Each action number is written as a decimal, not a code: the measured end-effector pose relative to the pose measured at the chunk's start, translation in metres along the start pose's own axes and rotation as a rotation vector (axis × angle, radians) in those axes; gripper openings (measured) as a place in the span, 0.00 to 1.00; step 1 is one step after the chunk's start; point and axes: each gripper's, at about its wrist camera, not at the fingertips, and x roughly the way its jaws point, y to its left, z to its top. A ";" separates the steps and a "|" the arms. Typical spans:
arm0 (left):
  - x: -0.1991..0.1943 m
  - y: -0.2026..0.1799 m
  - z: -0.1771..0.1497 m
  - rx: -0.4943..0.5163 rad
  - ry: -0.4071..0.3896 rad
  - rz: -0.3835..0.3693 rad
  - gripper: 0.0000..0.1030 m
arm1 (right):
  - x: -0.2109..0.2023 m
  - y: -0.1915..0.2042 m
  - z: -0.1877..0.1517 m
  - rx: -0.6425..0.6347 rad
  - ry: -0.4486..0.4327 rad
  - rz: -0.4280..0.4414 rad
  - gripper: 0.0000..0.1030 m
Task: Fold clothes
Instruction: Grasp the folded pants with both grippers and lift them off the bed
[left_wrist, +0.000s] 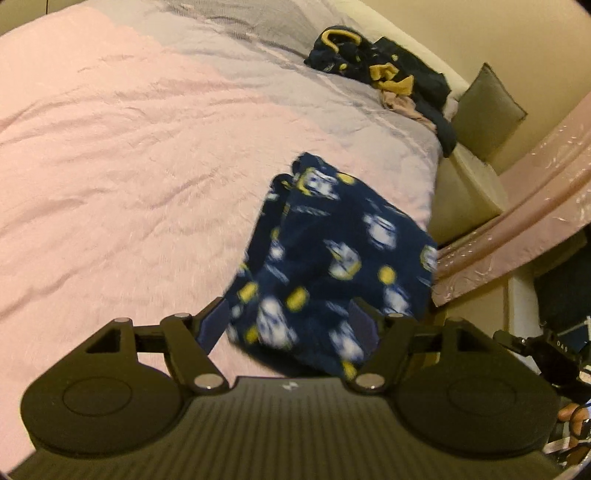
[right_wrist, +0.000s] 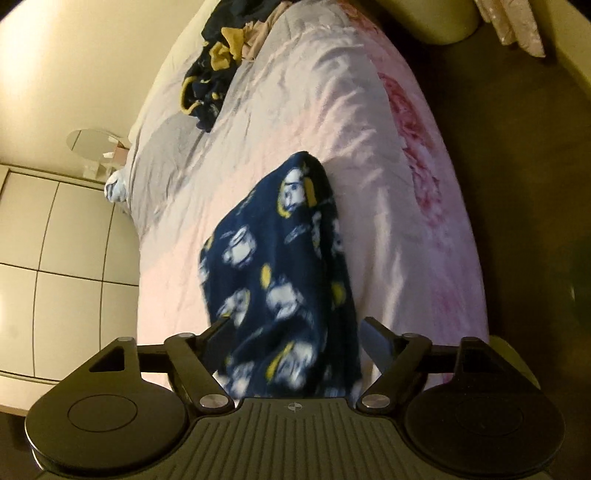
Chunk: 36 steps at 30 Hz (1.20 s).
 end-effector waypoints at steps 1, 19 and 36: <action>0.014 0.006 0.006 0.001 0.006 0.006 0.66 | 0.014 -0.005 0.006 0.009 0.012 -0.002 0.78; 0.131 0.043 0.050 0.044 0.110 -0.200 0.69 | 0.152 -0.048 0.036 0.059 0.093 0.051 0.78; 0.215 0.071 0.054 -0.131 0.240 -0.409 0.80 | 0.153 -0.045 0.033 0.060 0.111 0.088 0.78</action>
